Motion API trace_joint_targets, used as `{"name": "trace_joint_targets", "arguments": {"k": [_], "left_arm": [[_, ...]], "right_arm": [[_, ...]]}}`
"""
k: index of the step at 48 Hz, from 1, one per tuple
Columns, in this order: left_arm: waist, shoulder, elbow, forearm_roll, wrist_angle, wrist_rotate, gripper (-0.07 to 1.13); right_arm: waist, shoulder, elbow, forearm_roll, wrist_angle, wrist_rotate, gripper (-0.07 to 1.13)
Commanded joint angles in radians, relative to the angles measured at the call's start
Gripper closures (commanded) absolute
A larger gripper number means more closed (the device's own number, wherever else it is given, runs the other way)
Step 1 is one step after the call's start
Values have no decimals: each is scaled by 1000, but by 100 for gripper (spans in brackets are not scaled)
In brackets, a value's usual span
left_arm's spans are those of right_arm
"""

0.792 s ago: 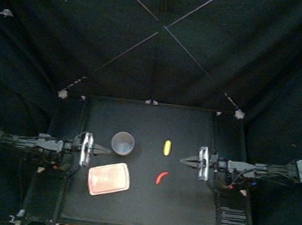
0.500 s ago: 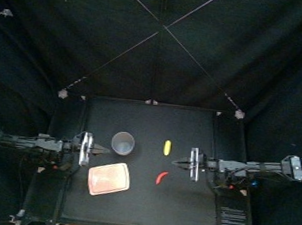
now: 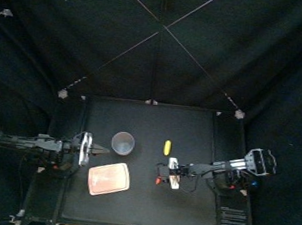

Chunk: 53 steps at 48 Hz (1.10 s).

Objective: Pick the red chile then place it in the grey bowl
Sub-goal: Pick the red chile

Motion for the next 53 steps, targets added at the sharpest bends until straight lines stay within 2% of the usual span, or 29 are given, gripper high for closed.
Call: {"name": "trace_joint_targets", "arguments": {"k": [1, 9, 34, 40, 48, 53], "left_arm": [[5, 3, -12, 3, -6, 0, 109], [11, 2, -11, 3, -6, 0, 109], [15, 3, -8, 3, -3, 0, 109], [15, 3, -9, 3, -2, 0, 109], [15, 3, -9, 3, -2, 0, 109], [17, 3, -8, 3, -2, 0, 109]], "right_arm": [[-2, 41, -63, -17, 109, 0, 10], [3, 132, -120, -37, 196, -2, 7], [14, 230, -158, -25, 173, 0, 9], [14, 247, -156, -20, 141, -2, 17], [14, 268, -155, -17, 137, -3, 37], [14, 268, -156, -11, 132, -3, 46]]}}
